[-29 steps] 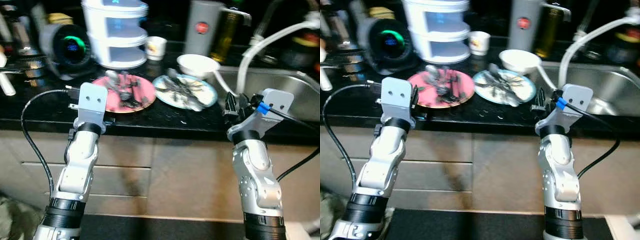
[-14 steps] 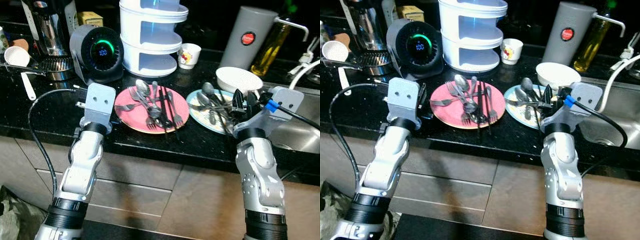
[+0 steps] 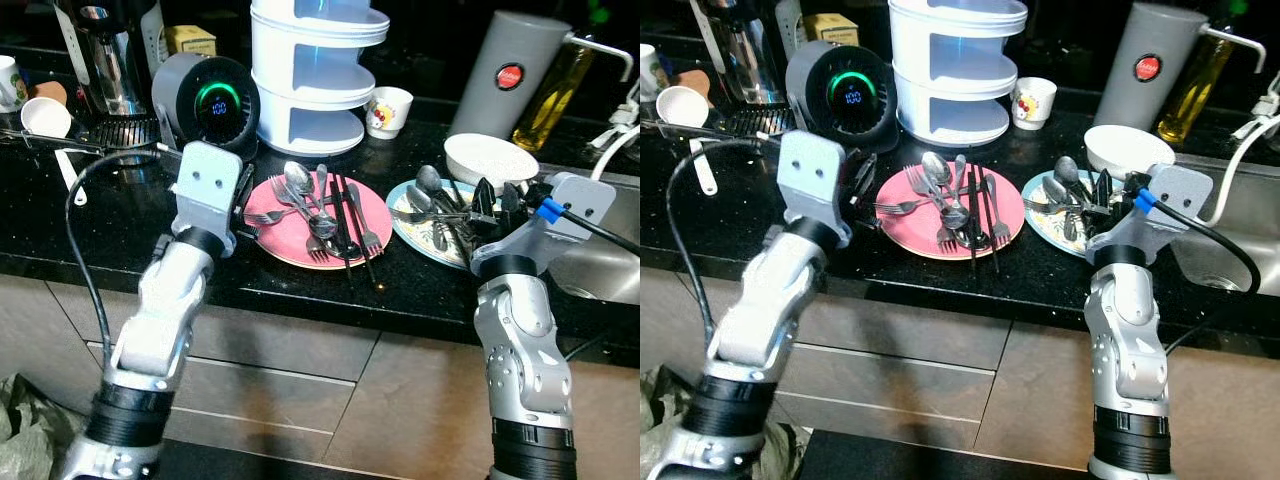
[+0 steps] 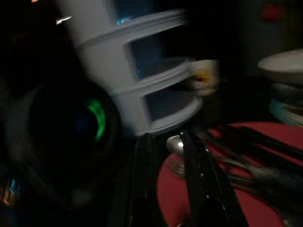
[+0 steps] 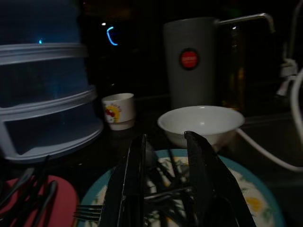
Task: Kitchen organization
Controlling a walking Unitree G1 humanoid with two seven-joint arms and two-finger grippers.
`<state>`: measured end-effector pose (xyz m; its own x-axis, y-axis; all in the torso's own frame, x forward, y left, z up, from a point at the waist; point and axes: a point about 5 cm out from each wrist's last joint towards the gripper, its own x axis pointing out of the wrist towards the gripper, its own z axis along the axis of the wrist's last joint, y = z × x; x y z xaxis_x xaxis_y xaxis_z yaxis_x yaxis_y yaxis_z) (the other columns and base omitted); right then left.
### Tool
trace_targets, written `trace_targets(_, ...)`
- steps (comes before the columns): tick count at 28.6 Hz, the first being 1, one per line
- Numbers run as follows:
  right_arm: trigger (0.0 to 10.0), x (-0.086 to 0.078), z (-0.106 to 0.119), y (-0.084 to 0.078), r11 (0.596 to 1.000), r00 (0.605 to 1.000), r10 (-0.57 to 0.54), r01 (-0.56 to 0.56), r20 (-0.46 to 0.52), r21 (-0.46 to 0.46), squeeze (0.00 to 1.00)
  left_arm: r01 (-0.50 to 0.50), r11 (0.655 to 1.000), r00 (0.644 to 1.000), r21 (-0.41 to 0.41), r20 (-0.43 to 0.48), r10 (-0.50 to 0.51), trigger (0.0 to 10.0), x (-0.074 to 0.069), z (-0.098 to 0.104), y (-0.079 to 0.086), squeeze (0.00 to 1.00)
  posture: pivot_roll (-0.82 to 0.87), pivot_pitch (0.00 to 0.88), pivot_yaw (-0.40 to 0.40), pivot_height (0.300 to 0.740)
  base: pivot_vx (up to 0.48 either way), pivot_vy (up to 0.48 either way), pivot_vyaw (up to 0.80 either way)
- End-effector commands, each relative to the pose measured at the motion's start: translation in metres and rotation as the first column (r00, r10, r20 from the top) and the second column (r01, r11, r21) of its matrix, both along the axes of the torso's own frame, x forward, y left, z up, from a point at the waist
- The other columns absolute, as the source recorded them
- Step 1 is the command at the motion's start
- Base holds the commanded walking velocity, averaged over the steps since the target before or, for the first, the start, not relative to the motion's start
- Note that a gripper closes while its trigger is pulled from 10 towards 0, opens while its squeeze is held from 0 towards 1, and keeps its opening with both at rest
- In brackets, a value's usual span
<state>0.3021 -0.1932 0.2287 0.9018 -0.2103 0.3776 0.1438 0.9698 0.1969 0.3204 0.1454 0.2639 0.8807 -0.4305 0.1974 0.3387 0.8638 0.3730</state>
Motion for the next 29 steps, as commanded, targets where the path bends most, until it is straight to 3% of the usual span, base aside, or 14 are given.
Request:
trace_targets(1, 10.0, 0.000, 0.003, -0.001, 1.000, 1.000, -0.010, 0.010, 0.017, -0.006, 0.00, 0.124, 0.964, 0.992, 0.235, -0.032, -0.120, 10.0, -0.005, 0.004, 0.006, 0.00, 0.05, 0.000, -0.045, 0.740, 0.000, 0.000, 0.00)
trace_targets(2, 10.0, 0.000, 0.004, 0.000, 1.000, 1.000, -0.008, 0.008, 0.019, -0.007, 0.00, 0.144, 0.939, 0.990, 0.313, -0.039, -0.139, 10.0, -0.004, 0.003, 0.014, 0.00, 0.05, 0.000, -0.042, 0.740, 0.000, 0.000, 0.00)
trace_targets(4, 10.0, 0.000, 0.004, 0.000, 1.000, 1.000, -0.006, 0.006, 0.021, -0.007, 0.00, 0.157, 0.922, 0.988, 0.354, -0.061, -0.144, 10.0, -0.002, 0.002, 0.022, 0.00, 0.05, 0.000, -0.042, 0.740, 0.000, 0.000, 0.00)
trace_targets(7, 10.0, 0.001, 0.004, 0.002, 1.000, 1.000, -0.004, 0.004, 0.023, -0.006, 0.00, 0.270, 0.792, 0.963, 0.547, -0.163, -0.216, 10.0, 0.003, -0.008, 0.043, 0.00, 0.06, 0.000, -0.035, 0.740, 0.000, 0.000, 0.00)
trace_targets(8, 10.0, 0.001, 0.004, 0.002, 1.000, 1.000, -0.003, 0.003, 0.024, -0.004, 0.00, 0.310, 0.743, 0.951, 0.593, -0.198, -0.239, 10.0, 0.006, -0.014, 0.044, 0.00, 0.06, 0.000, -0.035, 0.740, 0.000, 0.000, 0.00)
trace_targets(9, 10.0, 0.001, 0.004, 0.003, 1.000, 1.000, -0.002, 0.002, 0.024, -0.002, 0.00, 0.327, 0.719, 0.945, 0.613, -0.207, -0.254, 10.0, 0.011, -0.018, 0.043, 0.00, 0.06, 0.000, -0.031, 0.740, 0.000, 0.000, 0.00)
trace_targets(12, 10.0, 0.002, 0.003, 0.004, 1.000, 1.000, 0.001, -0.001, 0.025, 0.003, 0.00, 0.288, 0.705, 0.957, 0.648, -0.164, -0.240, 10.0, 0.030, -0.026, 0.031, 0.00, 0.06, 0.000, -0.030, 0.740, 0.000, 0.000, 0.00)
trace_targets(13, 10.0, 0.002, 0.003, 0.004, 1.000, 1.000, 0.001, -0.001, 0.025, 0.004, 0.00, 0.285, 0.696, 0.958, 0.660, -0.162, -0.238, 10.0, 0.034, -0.028, 0.028, 1.00, 0.06, 0.000, -0.029, 0.740, 0.000, 0.000, 0.00)
trace_targets(14, 10.0, 0.002, 0.003, 0.004, 1.000, 1.000, 0.001, -0.001, 0.025, 0.004, 0.00, 0.285, 0.696, 0.958, 0.660, -0.162, -0.238, 10.0, 0.034, -0.028, 0.028, 1.00, 0.06, 0.000, -0.029, 0.740, 0.000, 0.000, 0.00)
trace_targets(18, 10.0, -0.003, 0.002, 0.005, 1.000, 1.000, -0.007, 0.007, 0.027, 0.006, 0.00, 0.402, 0.623, 0.901, 0.671, -0.169, -0.399, 10.0, 0.040, -0.019, -0.003, 1.00, 0.03, 0.000, -0.004, 0.740, 0.000, 0.000, 0.00)
trace_targets(23, 10.0, -0.005, 0.000, 0.003, 1.000, 1.000, -0.018, 0.017, 0.024, 0.005, 0.00, 0.467, 0.572, 0.856, 0.675, -0.180, -0.485, 10.0, 0.041, -0.010, -0.011, 1.00, 0.02, 0.000, 0.004, 0.740, 0.000, 0.000, 0.00)
trace_targets(24, 10.0, -0.006, 0.000, 0.003, 1.000, 1.000, -0.020, 0.020, 0.022, 0.005, 0.00, 0.493, 0.547, 0.837, 0.677, -0.197, -0.511, 10.0, 0.039, -0.008, -0.013, 0.00, 0.02, 0.000, 0.005, 0.740, 0.000, 0.000, 0.00)
trace_targets(25, 10.0, -0.006, -0.001, 0.003, 1.000, 1.000, -0.022, 0.022, 0.022, 0.008, 0.00, 0.524, 0.487, 0.809, 0.698, -0.229, -0.542, 10.0, 0.038, -0.009, -0.015, 0.00, 0.02, 0.000, 0.006, 0.740, 0.000, 0.000, 0.00)
trace_targets(29, 10.0, -0.006, -0.001, 0.004, 1.000, 1.000, -0.020, 0.020, 0.021, 0.010, 0.00, 0.562, 0.414, 0.775, 0.716, -0.281, -0.566, 10.0, 0.036, -0.019, -0.019, 0.00, 0.02, 0.000, 0.006, 0.740, 0.000, 0.000, 0.00)
